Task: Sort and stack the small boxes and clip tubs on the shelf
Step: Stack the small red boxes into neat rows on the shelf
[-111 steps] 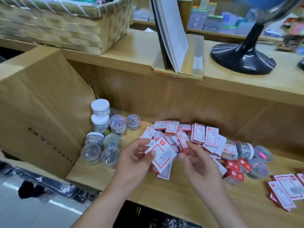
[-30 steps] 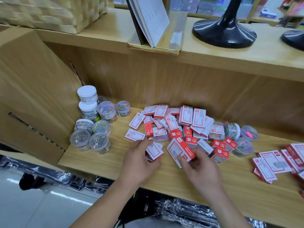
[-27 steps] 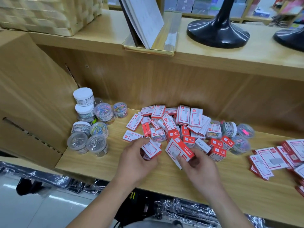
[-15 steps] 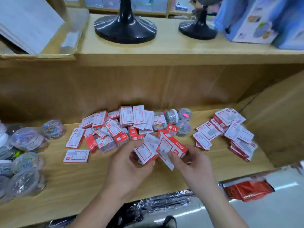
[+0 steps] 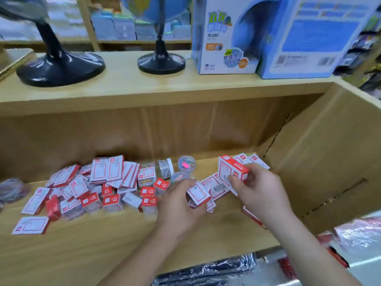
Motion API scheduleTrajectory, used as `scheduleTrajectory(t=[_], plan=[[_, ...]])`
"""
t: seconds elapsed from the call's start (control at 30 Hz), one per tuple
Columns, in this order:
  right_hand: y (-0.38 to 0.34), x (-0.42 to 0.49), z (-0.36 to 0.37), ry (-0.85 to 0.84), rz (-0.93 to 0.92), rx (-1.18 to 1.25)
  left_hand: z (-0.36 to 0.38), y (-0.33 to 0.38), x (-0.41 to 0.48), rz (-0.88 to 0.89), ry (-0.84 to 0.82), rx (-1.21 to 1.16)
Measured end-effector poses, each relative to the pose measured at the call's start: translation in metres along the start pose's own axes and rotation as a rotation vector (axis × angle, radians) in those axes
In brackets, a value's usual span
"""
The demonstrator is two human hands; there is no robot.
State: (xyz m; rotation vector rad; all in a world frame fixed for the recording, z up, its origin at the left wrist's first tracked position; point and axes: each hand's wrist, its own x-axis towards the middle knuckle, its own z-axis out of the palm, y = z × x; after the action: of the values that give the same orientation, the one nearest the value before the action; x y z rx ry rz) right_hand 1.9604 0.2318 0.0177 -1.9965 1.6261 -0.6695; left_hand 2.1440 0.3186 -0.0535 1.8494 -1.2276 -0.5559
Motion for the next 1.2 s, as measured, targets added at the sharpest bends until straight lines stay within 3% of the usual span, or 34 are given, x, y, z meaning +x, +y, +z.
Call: scheduleTrajectory(t=[0.1,0.23,0.33,0.53,0.63,0.77,0.97,1.1,1.2], plan=[[-0.006,0.032,0.005,0.009,-0.065,-0.098,0.012,0.010,0.006,0.043,0.020,0.231],[-0.010,0.071,0.028,-0.102,-0.031,-0.206,0.021,0.017,0.016,0.087,-0.103,0.262],[-0.010,0.085,0.042,-0.152,-0.040,-0.233,0.025,0.020,0.022,0.090,-0.089,0.290],[0.002,0.086,0.040,-0.183,-0.035,-0.059,0.049,0.023,0.036,0.145,-0.102,0.317],[0.013,0.084,0.032,-0.132,-0.038,0.123,0.060,0.026,0.045,0.161,-0.077,0.341],[0.011,0.065,0.017,-0.006,-0.137,0.126,0.061,0.031,0.045,0.166,-0.071,0.330],[-0.013,0.015,0.031,0.063,-0.437,0.183,0.006,0.012,-0.010,0.288,0.203,0.181],[-0.037,-0.006,0.085,-0.103,-0.544,0.247,-0.037,-0.031,-0.037,0.245,0.351,0.184],[-0.048,-0.012,0.116,-0.189,-0.553,0.144,-0.067,-0.046,-0.044,0.239,0.387,0.236]])
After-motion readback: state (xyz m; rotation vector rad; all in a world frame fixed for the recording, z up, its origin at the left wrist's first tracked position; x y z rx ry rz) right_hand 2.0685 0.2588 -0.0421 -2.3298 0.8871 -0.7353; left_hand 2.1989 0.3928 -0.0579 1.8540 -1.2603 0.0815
